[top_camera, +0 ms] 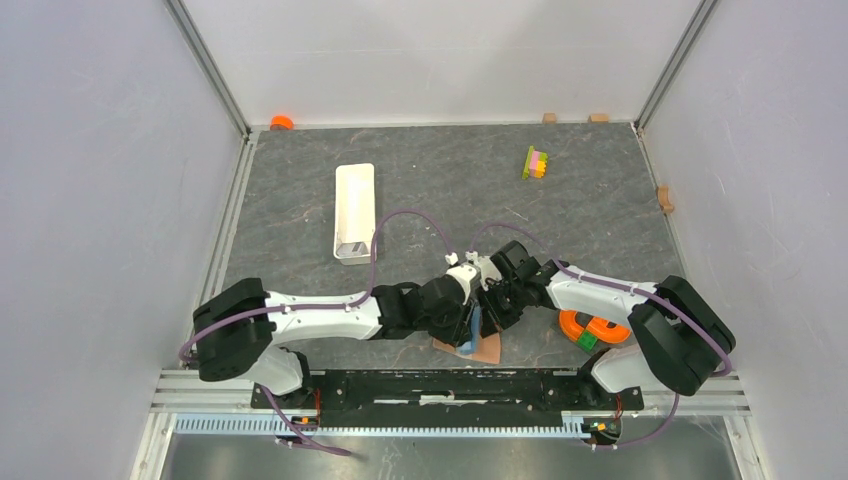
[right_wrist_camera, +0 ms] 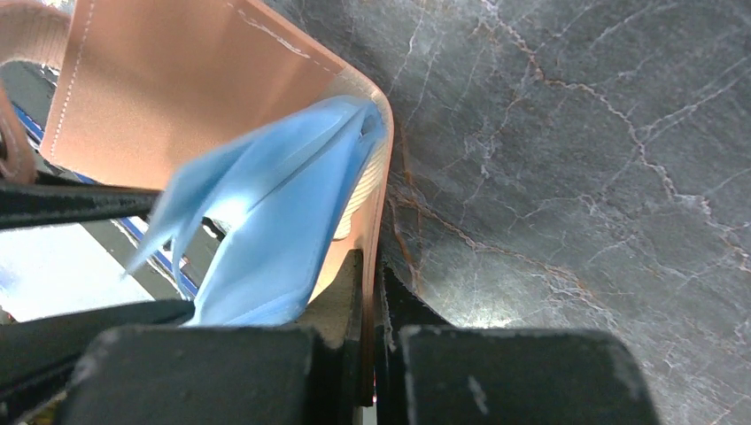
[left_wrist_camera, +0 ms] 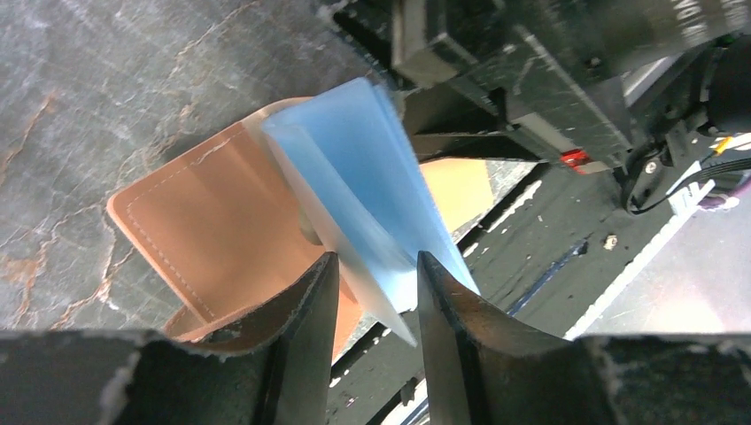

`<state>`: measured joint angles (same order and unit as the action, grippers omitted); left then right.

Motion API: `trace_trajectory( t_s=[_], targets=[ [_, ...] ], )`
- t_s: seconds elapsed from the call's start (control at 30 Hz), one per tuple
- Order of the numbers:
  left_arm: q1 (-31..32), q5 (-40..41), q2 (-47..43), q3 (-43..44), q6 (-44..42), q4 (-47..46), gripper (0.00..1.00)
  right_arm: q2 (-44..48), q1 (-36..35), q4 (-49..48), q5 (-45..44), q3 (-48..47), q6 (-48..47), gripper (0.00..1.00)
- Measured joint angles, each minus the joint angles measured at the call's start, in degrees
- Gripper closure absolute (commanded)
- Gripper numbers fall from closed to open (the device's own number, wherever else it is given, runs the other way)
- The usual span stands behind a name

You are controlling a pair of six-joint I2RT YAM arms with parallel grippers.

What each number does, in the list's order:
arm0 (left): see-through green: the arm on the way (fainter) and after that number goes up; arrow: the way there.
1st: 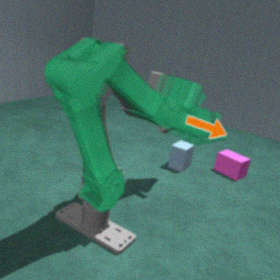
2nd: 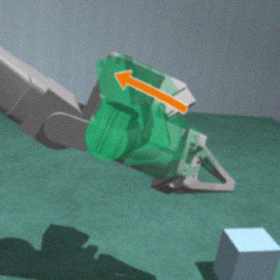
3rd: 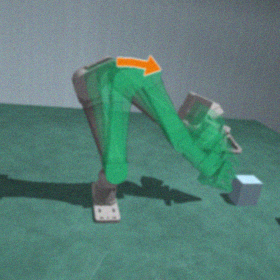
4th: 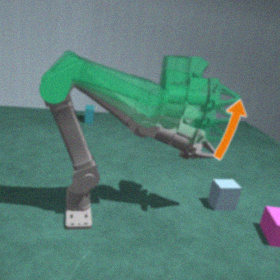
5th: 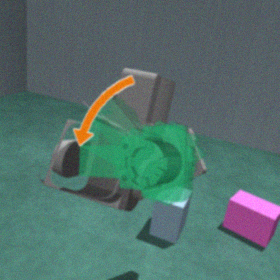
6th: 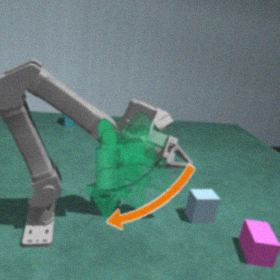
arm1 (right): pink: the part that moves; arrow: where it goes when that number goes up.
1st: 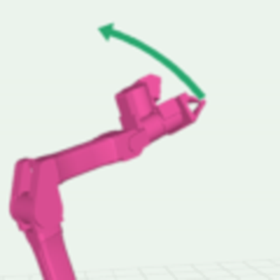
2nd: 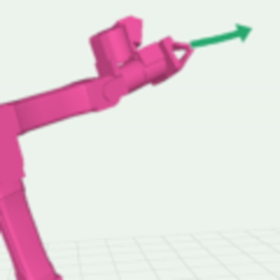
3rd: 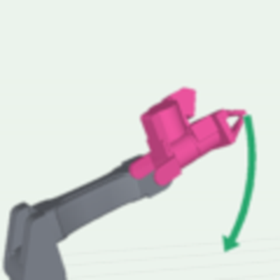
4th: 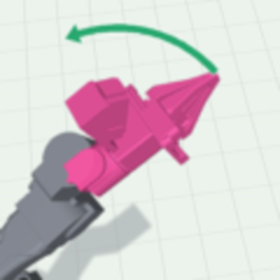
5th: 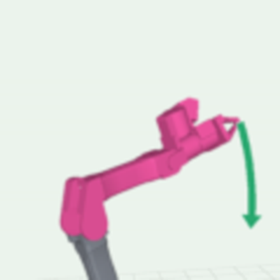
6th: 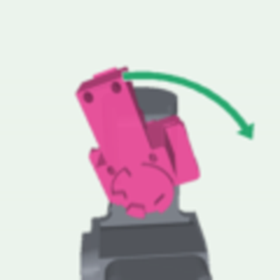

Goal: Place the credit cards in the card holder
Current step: Open the card holder.

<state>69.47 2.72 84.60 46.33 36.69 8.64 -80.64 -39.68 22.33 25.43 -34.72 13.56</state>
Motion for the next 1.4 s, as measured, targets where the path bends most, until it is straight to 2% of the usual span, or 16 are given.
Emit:
trace_trajectory(
  t_s=[0.63, 0.7, 0.8, 0.9, 1.17, 1.33, 1.4],
  targets=[
    [-0.76, 8.09, 0.13, 0.07, 3.08, 10.56, 0.53, 0.61, 0.04, -0.26, -0.31, 0.46, 0.33, 1.0],
    [-1.4, 7.37, 0.11, -1.29, 4.42, 9.25, 0.65, 0.76, 0.04, -0.42, -0.42, 0.63, 0.46, 0.99],
    [-2.69, 5.31, 0.11, -5.25, 7.48, 5.49, 0.82, 0.98, 0.04, -0.44, -0.52, 0.72, 0.72, 0.93],
    [-3.69, 3.89, -1.2, -8.28, 10.49, 1.16, 0.89, 1.79, 0.04, -0.15, -1.33, 0.79, 1.29, 0.82],
    [-3.76, 2.38, -3.28, -13.03, 15.39, -5.55, 0.93, 7.8, 0.04, -0.02, -4.72, 0.79, 3.8, 0.45],
    [-3.76, 1.53, -3.28, -13.73, 16.48, -7.26, 0.94, 11.93, 0.04, -1.16, -5.68, 0.79, 5.55, 0.44],
    [-3.76, 1.44, -3.28, -13.9, 16.9, -7.74, 0.95, 12.24, 0.04, -1.29, -6.91, 0.79, 5.95, 0.4]
  ],
)
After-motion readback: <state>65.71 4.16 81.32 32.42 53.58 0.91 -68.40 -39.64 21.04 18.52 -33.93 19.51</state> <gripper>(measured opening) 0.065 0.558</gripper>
